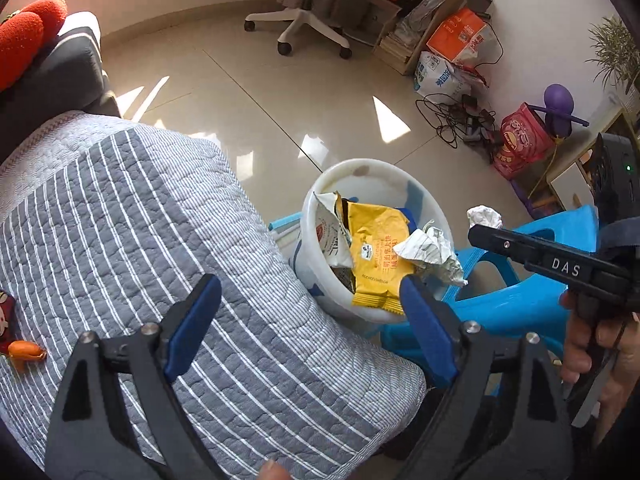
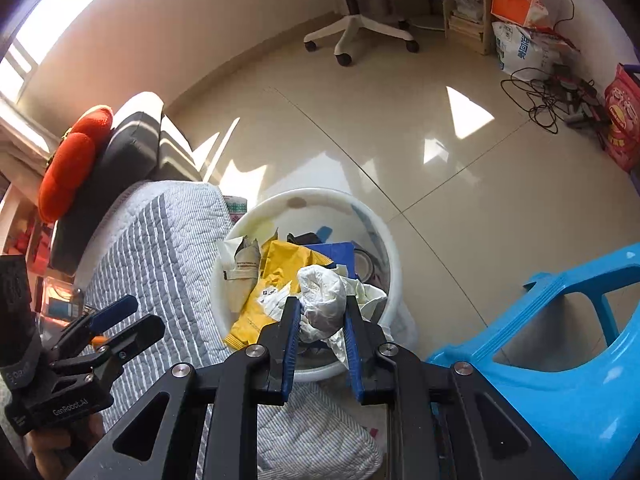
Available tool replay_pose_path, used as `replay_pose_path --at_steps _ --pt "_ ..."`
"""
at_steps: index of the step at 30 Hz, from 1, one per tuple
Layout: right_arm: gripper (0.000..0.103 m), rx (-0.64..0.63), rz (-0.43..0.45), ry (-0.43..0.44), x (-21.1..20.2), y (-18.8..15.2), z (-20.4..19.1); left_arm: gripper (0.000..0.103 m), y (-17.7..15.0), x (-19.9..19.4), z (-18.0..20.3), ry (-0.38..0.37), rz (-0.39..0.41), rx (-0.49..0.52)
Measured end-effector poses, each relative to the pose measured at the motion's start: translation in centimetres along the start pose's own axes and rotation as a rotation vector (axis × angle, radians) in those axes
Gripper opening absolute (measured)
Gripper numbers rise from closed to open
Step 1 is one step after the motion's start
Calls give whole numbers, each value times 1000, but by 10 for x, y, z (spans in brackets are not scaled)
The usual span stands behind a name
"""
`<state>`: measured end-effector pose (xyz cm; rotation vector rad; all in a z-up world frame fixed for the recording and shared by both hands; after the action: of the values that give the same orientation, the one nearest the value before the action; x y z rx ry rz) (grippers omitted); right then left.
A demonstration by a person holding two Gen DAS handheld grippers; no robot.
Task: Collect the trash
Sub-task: 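Move both tools back from the bucket toward the bed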
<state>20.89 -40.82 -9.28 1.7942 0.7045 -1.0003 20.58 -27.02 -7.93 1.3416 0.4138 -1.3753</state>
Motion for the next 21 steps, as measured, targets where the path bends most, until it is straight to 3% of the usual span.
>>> replay_pose_path --at_steps 3,7,8,10,12,21 --pt "24 1 -11 11 10 2 -11 102 -10 -18 -29 72 14 14" --pt "26 10 -16 17 18 5 -18 102 -24 -38 -69 133 52 7" --pt "29 17 -16 17 19 5 -19 102 -26 -41 -79 144 58 -4" --pt "48 36 -13 4 20 6 -17 102 -32 -45 -97 160 61 -34" --pt "55 48 -7 -1 19 7 -16 102 -38 -48 -111 171 47 -62" --pt "62 0 -16 -33 9 -1 -32 102 -59 -68 -168 259 42 -131"
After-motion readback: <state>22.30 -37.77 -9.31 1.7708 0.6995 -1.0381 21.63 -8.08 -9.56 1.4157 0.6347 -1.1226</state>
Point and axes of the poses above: each gripper's, at about its wrist camera, not at the fingertips, and x roughly the way its jaws point, z to its right, y to its top, the point moved 10 cm from there along x, roughly the way its jaws point, and after that the axes turned 8 degrees about -x, right-handed, at the moved point
